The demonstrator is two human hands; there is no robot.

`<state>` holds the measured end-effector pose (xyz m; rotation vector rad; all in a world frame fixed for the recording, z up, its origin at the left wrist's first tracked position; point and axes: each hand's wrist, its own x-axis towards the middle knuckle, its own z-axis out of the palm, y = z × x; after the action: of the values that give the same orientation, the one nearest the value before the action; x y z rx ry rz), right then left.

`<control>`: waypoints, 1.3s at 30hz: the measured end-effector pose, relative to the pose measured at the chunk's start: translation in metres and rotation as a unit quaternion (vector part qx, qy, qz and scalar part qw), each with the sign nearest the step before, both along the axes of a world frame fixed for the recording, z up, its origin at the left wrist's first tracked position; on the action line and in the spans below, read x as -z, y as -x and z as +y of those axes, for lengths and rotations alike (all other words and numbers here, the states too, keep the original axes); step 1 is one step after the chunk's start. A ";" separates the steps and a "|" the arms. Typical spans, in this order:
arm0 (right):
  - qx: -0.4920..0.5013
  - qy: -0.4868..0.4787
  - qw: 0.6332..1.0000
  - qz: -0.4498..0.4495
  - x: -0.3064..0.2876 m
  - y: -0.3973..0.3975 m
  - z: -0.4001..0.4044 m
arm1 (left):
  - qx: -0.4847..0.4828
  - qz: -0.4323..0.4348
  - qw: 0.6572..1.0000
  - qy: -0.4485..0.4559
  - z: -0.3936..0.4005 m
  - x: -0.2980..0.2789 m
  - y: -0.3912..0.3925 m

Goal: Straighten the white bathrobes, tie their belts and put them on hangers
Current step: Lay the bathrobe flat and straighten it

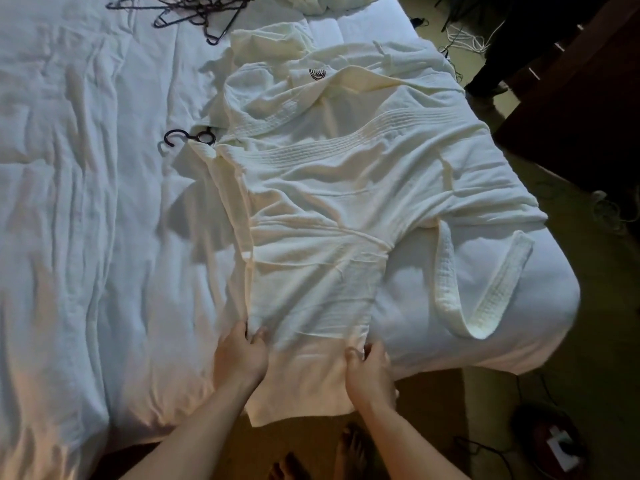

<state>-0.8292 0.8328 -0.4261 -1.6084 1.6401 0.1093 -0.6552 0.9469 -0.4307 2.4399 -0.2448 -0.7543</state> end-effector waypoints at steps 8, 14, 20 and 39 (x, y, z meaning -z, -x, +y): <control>-0.092 0.095 0.991 -0.011 -0.015 0.004 -0.028 | 0.012 0.009 1.000 0.026 -0.008 -0.011 -0.011; -0.178 0.247 0.953 -0.001 -0.025 -0.052 -0.062 | -0.030 -0.075 0.995 0.059 -0.059 -0.020 -0.053; -0.289 0.278 0.914 -0.062 -0.021 -0.113 -0.114 | -0.076 -0.123 0.984 0.106 -0.137 -0.025 -0.130; -0.478 0.160 0.863 0.043 0.022 -0.228 -0.210 | -0.200 -0.101 0.974 -0.007 -0.246 0.022 -0.301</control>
<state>-0.6016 0.6232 -0.4478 -2.5839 0.7836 0.4351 -0.3545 0.7011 -0.4531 2.4674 0.1763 -0.3326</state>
